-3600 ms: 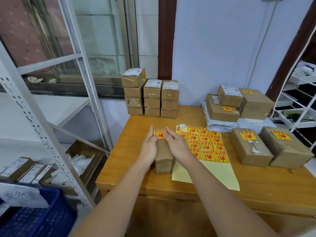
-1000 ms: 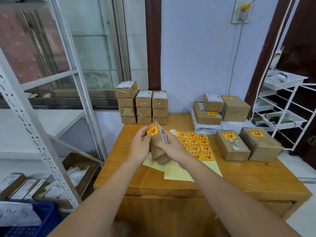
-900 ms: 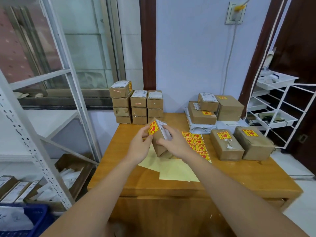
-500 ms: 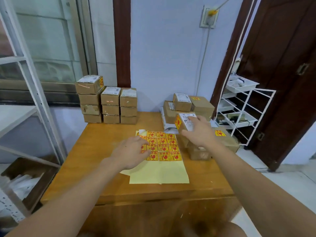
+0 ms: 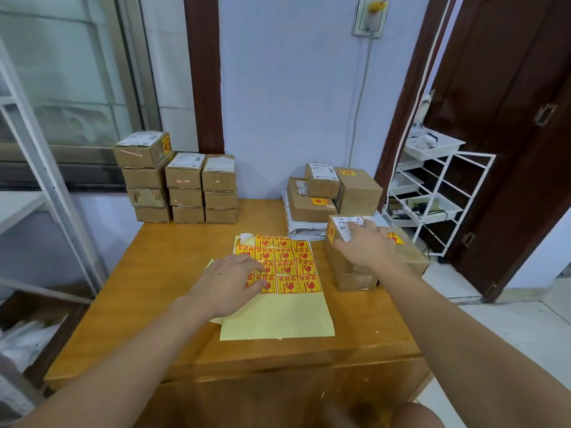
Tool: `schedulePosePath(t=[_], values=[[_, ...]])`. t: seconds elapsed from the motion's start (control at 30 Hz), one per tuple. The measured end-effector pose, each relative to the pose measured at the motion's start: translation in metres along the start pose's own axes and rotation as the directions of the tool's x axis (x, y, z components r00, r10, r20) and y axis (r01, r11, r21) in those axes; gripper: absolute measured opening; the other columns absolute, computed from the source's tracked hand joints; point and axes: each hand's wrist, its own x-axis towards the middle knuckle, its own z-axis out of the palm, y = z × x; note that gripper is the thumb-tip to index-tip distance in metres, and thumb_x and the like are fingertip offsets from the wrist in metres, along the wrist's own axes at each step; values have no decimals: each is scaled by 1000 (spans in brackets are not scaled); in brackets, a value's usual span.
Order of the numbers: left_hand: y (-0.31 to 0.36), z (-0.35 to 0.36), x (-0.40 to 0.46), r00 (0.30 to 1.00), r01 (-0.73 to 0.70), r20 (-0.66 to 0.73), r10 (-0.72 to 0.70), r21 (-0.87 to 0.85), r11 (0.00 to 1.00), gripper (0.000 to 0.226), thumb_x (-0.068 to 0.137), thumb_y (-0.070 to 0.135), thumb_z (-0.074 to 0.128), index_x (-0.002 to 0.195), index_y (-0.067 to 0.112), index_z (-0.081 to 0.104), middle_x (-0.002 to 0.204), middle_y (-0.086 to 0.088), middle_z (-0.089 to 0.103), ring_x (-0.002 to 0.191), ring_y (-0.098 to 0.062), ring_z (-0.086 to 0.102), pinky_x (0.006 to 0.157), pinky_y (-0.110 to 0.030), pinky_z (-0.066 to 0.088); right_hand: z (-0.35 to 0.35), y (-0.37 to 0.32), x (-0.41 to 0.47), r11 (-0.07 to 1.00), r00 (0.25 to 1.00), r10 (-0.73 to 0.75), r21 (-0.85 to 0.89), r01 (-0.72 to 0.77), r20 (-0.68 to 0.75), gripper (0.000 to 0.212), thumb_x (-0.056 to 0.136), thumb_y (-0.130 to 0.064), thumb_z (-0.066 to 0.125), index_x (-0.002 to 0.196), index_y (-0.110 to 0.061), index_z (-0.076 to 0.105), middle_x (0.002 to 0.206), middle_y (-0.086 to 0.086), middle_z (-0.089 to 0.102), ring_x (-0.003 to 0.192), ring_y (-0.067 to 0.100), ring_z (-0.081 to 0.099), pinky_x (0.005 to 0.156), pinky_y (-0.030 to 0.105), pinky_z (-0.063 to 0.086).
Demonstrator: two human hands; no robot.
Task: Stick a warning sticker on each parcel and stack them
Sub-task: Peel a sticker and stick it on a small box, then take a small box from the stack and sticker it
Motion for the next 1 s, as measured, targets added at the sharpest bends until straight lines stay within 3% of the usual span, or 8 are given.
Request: schedulePosePath(t=[0.17, 0.43, 0.53, 0.6, 0.8, 1.0], values=[[-7, -1, 1, 1000, 14, -2, -14, -2, 1000, 45, 103, 58, 43, 139, 35, 56, 142, 15, 54, 133, -10, 45, 112, -38, 36, -6, 1, 5, 998, 1000, -17, -63, 17, 7, 70, 91, -65, 43, 150, -27, 41, 156, 11, 35, 139, 39, 32, 107, 53, 36], [-23, -4, -7, 999, 39, -8, -39, -21, 999, 44, 103, 59, 43, 138, 37, 57, 142, 15, 54, 134, -10, 44, 113, -39, 36, -18, -9, 2, 969, 999, -39, -243, 45, 27, 79, 93, -72, 39, 152, -19, 37, 158, 14, 33, 143, 39, 30, 112, 53, 32], [-38, -9, -12, 998, 69, -10, -69, -42, 997, 44, 101, 62, 43, 137, 40, 56, 144, 16, 52, 138, -13, 42, 115, -43, 35, -27, -33, 1, 955, 979, -182, -255, 153, -91, 66, 95, -66, 44, 141, -19, 49, 143, 11, 46, 133, 34, 41, 109, 50, 40], [-51, -15, -16, 996, 91, -20, -92, -34, 995, 45, 100, 64, 42, 138, 42, 55, 144, 17, 52, 140, -14, 42, 116, -44, 35, -29, -54, 1, 942, 951, -283, -222, 252, -122, 62, 96, -61, 47, 143, -20, 48, 147, 10, 44, 134, 33, 40, 107, 48, 40], [-101, -64, -7, 966, 194, -175, -189, 16, 981, 54, 99, 65, 44, 145, 37, 51, 149, 13, 47, 137, -13, 43, 116, -42, 37, -29, -134, 13, 876, 864, -482, -106, 471, -144, 59, 99, -47, 52, 150, -18, 43, 155, 9, 39, 140, 31, 35, 111, 45, 37], [-174, -133, 32, 874, 327, -375, -310, -18, 945, 63, 93, 69, 47, 144, 32, 53, 152, 4, 44, 140, -22, 39, 114, -46, 37, -26, -220, 36, 823, 809, -565, -32, 568, -164, 58, 98, -49, 51, 149, -23, 45, 155, 5, 38, 140, 28, 36, 108, 48, 42]])
